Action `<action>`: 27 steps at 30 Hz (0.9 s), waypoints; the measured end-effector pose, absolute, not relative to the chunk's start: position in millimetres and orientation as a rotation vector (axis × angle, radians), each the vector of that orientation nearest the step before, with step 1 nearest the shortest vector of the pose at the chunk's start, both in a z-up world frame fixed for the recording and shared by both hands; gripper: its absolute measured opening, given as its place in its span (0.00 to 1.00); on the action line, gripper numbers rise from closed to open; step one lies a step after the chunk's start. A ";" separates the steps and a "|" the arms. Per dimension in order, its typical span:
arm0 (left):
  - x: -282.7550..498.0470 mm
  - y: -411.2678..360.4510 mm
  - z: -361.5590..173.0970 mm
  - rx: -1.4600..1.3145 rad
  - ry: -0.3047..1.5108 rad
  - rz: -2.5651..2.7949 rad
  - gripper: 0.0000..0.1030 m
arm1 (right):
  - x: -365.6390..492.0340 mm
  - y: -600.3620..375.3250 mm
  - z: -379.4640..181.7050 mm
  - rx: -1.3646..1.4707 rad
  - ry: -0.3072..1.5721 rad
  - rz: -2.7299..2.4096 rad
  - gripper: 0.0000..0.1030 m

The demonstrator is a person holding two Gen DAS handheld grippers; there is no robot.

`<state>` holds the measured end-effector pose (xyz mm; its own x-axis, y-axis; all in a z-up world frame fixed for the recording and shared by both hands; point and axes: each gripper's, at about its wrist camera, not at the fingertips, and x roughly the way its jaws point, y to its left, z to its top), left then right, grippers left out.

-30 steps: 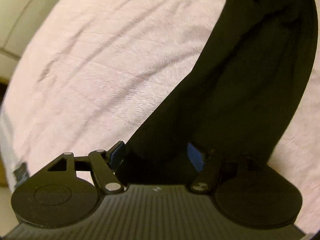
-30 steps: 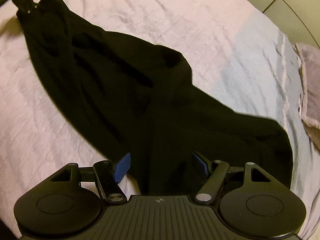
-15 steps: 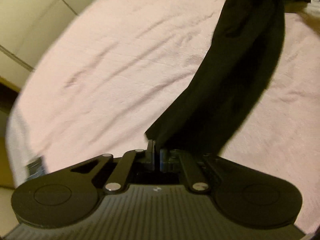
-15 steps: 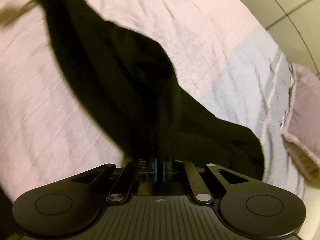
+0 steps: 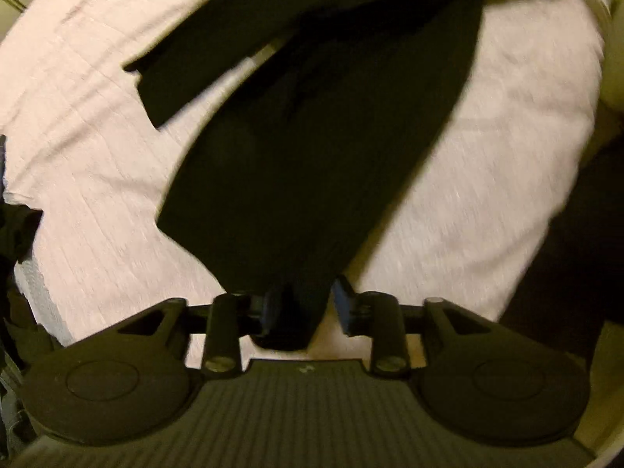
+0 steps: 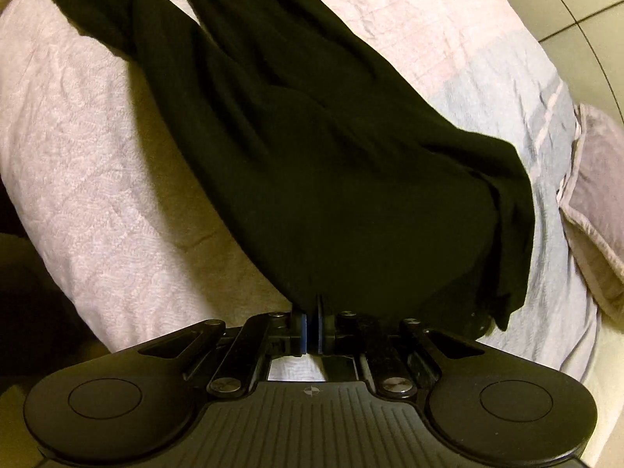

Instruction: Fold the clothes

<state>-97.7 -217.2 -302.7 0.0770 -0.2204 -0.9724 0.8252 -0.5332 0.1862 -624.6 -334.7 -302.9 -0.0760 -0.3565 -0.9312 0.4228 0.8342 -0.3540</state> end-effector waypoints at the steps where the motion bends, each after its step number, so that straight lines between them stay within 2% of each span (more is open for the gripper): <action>1: -96.6 -224.1 -302.2 1.508 0.608 -1.590 0.40 | -623.6 -335.5 -303.3 0.050 1.519 -0.639 0.03; 3: -90.9 -240.8 -302.7 1.480 0.576 -1.602 0.42 | -622.2 -337.8 -304.1 0.046 1.528 -0.630 0.03; 5: -84.1 -263.3 -308.4 1.466 0.560 -1.620 0.50 | -621.8 -339.9 -305.9 0.046 1.540 -0.622 0.03; 11: -61.5 -328.3 -327.0 1.447 0.551 -1.686 0.52 | -619.9 -348.0 -311.7 0.067 1.595 -0.620 0.03; 16: -58.7 -338.4 -360.0 1.629 0.540 -1.785 0.51 | -616.6 -355.0 -320.2 0.091 1.625 -0.625 0.03; 18: -61.1 -339.3 -364.7 1.669 0.568 -1.816 0.22 | -616.8 -356.1 -325.6 0.099 1.636 -0.623 0.03; 19: -62.5 -340.0 -361.8 1.682 0.589 -1.824 0.04 | -616.7 -358.8 -326.5 0.106 1.640 -0.620 0.03; 23: -56.1 -335.8 -320.2 1.623 0.501 -1.826 0.03 | -619.4 -371.1 -314.4 0.111 1.627 -0.623 0.03; 27: -41.3 -322.5 -234.2 1.429 0.328 -1.737 0.03 | -621.7 -385.3 -270.7 -0.028 1.550 -0.691 0.03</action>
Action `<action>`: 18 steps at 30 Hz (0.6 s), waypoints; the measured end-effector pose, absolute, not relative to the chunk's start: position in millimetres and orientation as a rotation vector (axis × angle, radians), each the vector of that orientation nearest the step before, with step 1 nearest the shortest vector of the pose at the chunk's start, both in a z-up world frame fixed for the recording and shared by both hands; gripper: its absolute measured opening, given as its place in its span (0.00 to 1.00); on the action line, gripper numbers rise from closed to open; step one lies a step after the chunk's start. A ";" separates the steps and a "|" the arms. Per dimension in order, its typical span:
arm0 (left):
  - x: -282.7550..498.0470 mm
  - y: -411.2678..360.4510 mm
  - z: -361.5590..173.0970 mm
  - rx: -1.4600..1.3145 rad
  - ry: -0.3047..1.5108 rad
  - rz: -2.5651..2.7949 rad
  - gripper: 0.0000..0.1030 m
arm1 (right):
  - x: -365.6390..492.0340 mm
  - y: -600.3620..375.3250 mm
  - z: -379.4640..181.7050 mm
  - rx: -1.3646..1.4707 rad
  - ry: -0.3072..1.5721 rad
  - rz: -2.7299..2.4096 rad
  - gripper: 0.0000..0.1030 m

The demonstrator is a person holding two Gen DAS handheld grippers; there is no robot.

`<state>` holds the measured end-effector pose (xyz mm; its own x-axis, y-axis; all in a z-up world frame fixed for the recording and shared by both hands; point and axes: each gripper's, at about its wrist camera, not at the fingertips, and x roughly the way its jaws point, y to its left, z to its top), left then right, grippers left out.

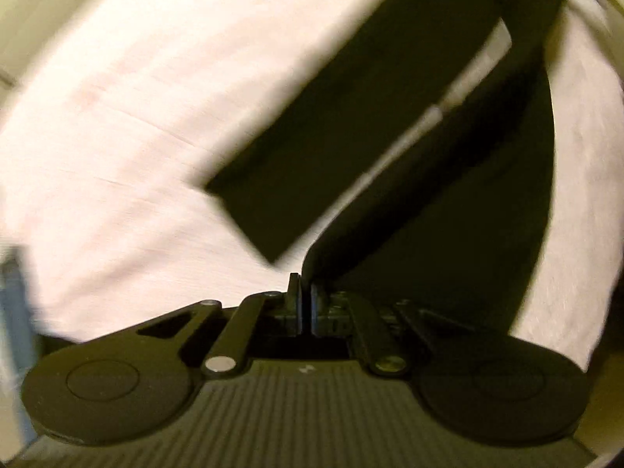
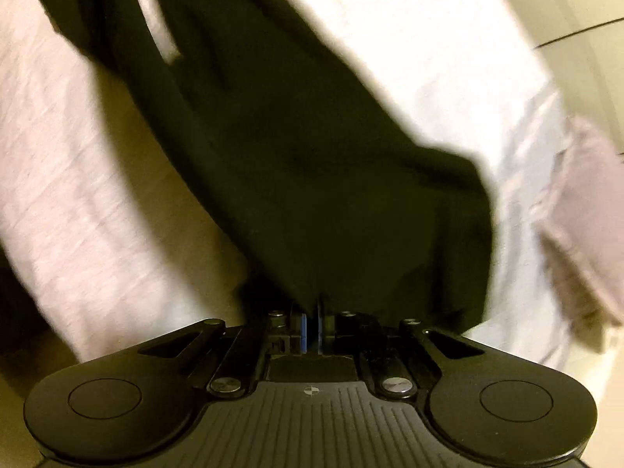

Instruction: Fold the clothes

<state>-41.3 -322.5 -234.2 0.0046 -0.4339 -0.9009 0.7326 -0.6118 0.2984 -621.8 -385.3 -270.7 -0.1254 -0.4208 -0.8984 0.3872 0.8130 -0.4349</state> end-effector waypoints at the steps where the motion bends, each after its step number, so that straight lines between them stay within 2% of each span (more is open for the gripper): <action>1: -41.0 -312.7 -212.1 1.392 0.271 -1.714 0.03 | -623.4 -384.5 -258.5 -0.048 1.527 -0.695 0.03; 4: -49.8 -268.5 -167.0 1.365 0.169 -1.664 0.03 | -630.0 -377.1 -229.5 -0.104 1.475 -0.683 0.03; 8: -73.8 -201.4 -169.2 1.449 0.227 -1.625 0.03 | -647.9 -349.3 -228.0 -0.100 1.454 -0.616 0.03; 18: -128.0 -106.1 -313.9 1.620 0.526 -1.442 0.02 | -655.0 -291.0 -311.2 -0.063 1.522 -0.518 0.04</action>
